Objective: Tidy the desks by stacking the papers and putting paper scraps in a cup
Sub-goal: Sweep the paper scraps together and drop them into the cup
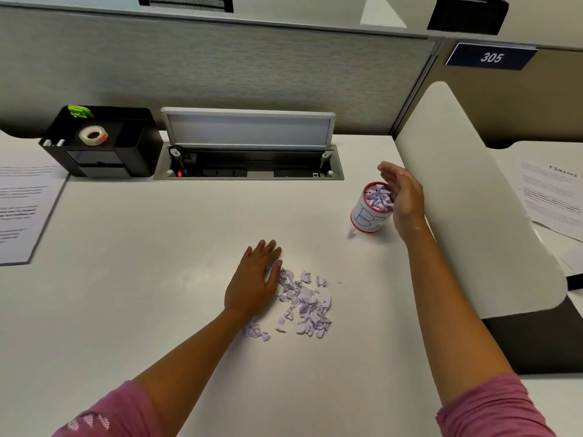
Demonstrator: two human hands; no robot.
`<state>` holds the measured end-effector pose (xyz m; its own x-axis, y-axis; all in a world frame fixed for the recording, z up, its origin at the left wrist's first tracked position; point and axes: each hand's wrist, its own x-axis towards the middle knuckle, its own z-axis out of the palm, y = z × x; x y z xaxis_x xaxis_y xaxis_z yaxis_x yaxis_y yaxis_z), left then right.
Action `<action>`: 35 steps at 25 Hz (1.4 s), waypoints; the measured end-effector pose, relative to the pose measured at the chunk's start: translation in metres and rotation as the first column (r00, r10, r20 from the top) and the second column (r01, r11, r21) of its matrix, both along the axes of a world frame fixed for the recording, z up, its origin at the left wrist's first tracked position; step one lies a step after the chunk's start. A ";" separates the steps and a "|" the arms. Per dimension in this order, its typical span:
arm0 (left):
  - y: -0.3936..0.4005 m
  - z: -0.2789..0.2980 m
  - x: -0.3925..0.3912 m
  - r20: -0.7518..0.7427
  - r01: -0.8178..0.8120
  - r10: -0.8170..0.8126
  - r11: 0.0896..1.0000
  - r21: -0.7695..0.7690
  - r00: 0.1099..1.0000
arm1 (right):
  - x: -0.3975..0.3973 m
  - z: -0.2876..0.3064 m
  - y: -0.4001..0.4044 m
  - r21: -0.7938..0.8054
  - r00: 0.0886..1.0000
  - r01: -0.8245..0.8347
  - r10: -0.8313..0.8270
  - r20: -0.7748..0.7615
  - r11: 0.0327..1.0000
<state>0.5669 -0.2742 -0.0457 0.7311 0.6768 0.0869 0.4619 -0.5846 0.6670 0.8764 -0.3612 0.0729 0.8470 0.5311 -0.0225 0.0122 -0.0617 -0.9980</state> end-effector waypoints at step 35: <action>0.009 0.001 -0.009 0.049 0.087 -0.083 0.993 -0.083 0.995 | -0.074 -0.043 -0.073 -0.224 0.799 0.304 -0.120 0.589 0.926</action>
